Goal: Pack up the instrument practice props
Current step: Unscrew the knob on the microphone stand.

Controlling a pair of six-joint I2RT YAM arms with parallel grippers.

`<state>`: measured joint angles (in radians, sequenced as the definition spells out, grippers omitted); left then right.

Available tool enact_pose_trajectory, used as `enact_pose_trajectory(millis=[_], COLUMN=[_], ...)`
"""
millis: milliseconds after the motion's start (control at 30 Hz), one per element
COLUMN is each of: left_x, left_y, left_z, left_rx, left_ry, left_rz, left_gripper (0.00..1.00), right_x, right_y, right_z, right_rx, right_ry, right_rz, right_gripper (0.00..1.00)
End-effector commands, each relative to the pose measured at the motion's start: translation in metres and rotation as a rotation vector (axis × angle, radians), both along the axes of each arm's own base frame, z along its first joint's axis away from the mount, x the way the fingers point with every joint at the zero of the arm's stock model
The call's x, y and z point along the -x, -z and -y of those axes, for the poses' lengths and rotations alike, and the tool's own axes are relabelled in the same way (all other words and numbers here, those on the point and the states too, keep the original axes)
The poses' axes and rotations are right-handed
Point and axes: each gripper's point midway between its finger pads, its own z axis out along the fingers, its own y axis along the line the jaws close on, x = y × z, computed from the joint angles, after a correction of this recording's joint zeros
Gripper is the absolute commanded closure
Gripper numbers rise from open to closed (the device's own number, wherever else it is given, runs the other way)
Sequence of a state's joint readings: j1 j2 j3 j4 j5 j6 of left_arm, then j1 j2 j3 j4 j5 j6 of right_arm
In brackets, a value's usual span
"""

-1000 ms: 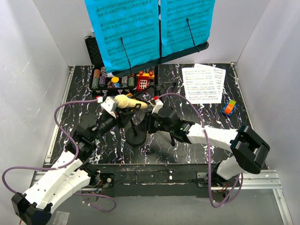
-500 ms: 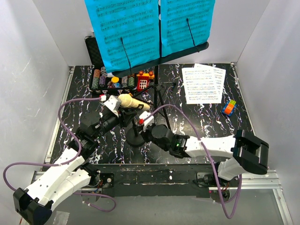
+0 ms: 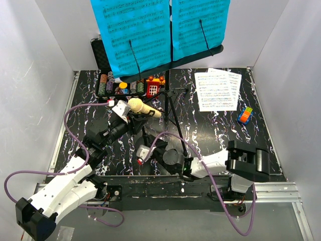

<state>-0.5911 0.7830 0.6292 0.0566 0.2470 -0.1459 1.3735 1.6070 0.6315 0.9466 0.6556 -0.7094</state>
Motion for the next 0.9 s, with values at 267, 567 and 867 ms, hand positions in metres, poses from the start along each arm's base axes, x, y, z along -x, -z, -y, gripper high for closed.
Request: enact_pose_trajectory(millis=[267,567,867], left_x=[0.026,0.025,0.024], left_y=[0.078,0.079,0.082], left_z=[-0.002,-0.003,-0.001], left_rx=[-0.092,-0.097,-0.099], left_ry=[0.020,0.009,0.007], left_rz=[-0.302,-0.301,-0.307], left_gripper=[1.00,1.00,1.00], right_x=[-0.011,0.015,0.022], right_y=[-0.045,-0.053,-0.041], right_z=[0.019,0.025,0.049], right_rx=[-0.061,-0.180,-0.496], right_ry=[0.171,0.100,0.122], right_rz=[0.082,-0.351,-1.087], right_gripper=[0.61,0.13,0.16])
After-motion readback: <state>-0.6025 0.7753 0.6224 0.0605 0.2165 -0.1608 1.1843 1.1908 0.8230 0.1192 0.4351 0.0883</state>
